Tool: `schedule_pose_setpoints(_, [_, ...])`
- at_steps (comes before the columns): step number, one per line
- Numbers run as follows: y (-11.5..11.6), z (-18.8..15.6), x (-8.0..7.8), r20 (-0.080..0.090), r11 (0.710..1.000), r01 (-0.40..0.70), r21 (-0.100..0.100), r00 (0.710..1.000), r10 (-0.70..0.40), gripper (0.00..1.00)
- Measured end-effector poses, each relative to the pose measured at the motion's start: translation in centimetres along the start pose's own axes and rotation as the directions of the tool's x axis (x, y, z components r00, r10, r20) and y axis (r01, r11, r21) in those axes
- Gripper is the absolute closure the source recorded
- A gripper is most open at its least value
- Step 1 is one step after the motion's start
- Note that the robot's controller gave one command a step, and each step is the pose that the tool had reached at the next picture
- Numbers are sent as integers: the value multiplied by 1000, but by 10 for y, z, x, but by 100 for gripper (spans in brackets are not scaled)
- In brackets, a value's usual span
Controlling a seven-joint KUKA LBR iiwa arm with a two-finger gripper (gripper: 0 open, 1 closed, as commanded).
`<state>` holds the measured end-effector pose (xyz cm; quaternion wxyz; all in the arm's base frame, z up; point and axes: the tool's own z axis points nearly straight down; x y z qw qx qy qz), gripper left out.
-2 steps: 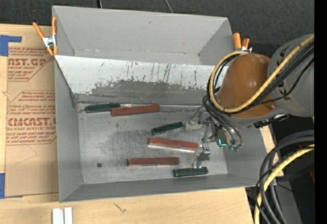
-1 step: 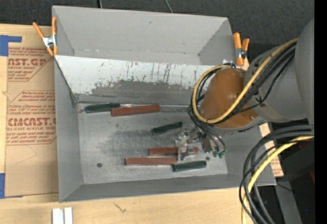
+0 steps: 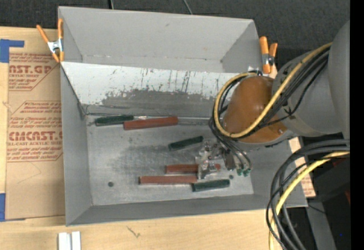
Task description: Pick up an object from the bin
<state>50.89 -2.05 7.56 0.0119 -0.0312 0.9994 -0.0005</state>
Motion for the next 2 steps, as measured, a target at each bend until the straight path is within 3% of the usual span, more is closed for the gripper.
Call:
schedule_pose_setpoints(1, [0, -9, 2, -24, 996, 85, -4, 996, -86, 100])
schedule_pose_setpoints(2, [-9, -186, -23, -16, 999, 51, -2, 999, -51, 100])
